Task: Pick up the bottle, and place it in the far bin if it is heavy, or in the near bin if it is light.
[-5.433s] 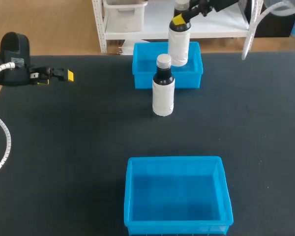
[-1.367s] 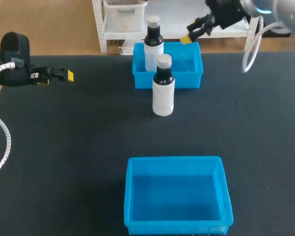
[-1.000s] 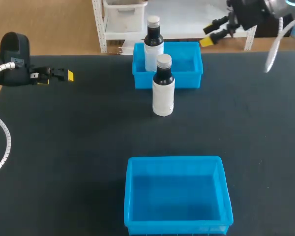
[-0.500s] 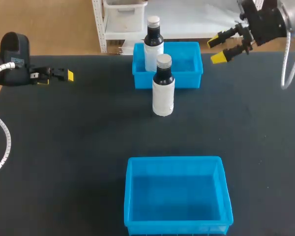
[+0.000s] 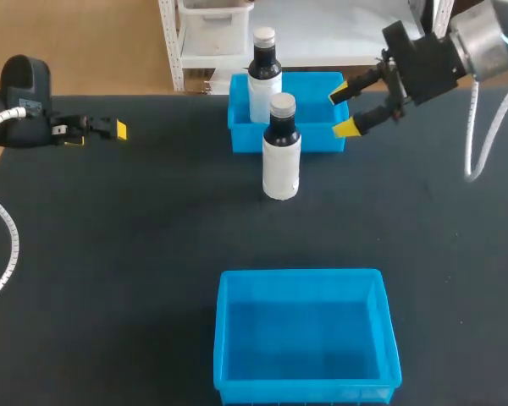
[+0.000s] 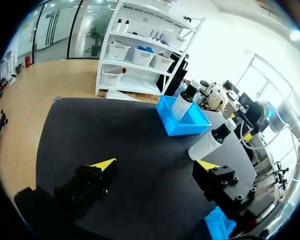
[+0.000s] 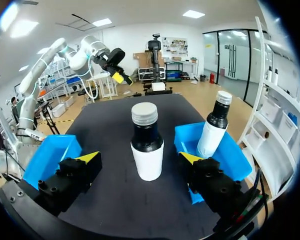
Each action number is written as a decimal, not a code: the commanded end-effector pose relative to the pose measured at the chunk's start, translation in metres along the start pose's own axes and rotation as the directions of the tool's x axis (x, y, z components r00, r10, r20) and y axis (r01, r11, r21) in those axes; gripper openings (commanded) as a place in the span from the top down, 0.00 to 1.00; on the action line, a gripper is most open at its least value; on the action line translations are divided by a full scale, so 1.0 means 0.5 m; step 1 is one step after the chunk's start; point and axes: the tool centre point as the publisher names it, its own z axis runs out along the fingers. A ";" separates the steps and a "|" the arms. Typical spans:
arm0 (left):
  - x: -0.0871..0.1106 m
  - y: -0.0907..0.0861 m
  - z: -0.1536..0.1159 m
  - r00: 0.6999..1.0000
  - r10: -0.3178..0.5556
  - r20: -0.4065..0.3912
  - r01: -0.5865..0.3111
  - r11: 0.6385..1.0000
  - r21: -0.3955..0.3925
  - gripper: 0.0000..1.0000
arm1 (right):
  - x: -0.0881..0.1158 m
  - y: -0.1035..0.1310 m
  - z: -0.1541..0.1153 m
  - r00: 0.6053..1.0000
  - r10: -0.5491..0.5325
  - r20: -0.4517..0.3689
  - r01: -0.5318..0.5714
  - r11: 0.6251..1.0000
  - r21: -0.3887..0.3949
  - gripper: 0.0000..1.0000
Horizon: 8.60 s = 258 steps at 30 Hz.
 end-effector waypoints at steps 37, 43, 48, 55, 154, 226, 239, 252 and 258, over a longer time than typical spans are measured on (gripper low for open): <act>0.000 0.000 0.000 1.000 0.000 0.000 0.000 1.000 0.000 0.00 | -0.046 -0.014 0.137 0.998 -0.062 -0.005 0.062 0.998 0.021 0.00; 0.000 0.000 0.000 1.000 0.000 0.000 0.000 1.000 0.000 0.00 | -0.050 -0.009 0.152 0.998 -0.066 -0.005 0.066 0.998 0.006 0.00; 0.000 0.000 0.000 1.000 0.000 0.000 0.000 1.000 0.000 0.00 | -0.049 -0.009 0.165 0.998 -0.060 -0.009 0.060 0.998 -0.003 0.00; 0.000 0.000 0.000 1.000 0.000 0.000 0.000 1.000 0.000 0.00 | -0.050 -0.011 0.176 0.998 -0.057 -0.012 0.057 0.998 -0.008 0.00; 0.000 0.000 0.000 1.000 0.000 0.000 0.000 1.000 0.000 0.00 | -0.002 0.049 -0.227 0.999 0.038 0.010 -0.039 0.969 0.243 1.00; 0.000 0.000 0.000 1.000 0.000 0.000 0.000 1.000 0.000 0.00 | -0.164 0.458 -0.012 0.991 -0.130 -0.013 0.128 0.988 -0.088 1.00; 0.000 0.000 0.000 1.000 0.000 0.000 0.000 1.000 0.000 0.00 | -0.170 0.519 0.088 0.973 -0.220 -0.066 0.202 0.956 -0.215 1.00; 0.000 0.000 0.000 1.000 0.000 0.000 0.000 1.000 0.000 0.00 | -0.149 0.556 0.145 0.976 -0.216 0.010 0.209 0.929 -0.306 1.00; 0.000 0.000 0.000 1.000 0.000 0.000 0.000 1.000 0.000 0.00 | -0.121 0.553 0.169 0.980 -0.201 0.000 0.191 0.927 -0.324 1.00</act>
